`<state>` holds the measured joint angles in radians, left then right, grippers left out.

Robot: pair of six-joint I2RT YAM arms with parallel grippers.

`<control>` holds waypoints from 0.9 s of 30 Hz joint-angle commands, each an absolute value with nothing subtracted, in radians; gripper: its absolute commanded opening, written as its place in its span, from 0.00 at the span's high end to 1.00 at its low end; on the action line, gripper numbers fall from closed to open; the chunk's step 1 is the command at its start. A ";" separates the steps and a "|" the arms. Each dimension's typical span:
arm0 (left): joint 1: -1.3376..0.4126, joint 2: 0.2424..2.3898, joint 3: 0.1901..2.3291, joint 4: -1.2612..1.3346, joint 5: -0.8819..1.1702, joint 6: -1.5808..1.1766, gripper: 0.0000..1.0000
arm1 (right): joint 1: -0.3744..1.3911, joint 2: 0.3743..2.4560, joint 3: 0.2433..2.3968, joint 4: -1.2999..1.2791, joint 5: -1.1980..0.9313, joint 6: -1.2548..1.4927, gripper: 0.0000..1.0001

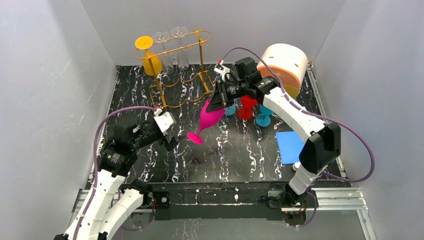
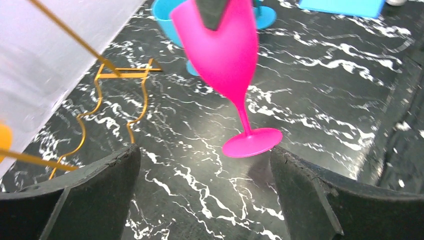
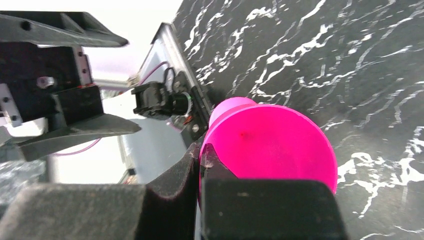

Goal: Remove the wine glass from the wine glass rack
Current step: Place the wine glass at the center of the board.

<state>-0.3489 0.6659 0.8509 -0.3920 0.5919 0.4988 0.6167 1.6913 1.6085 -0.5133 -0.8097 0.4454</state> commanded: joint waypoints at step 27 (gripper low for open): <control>-0.344 0.722 0.926 -0.317 -0.443 -0.117 0.02 | 0.624 1.249 1.183 -0.489 0.179 0.232 0.99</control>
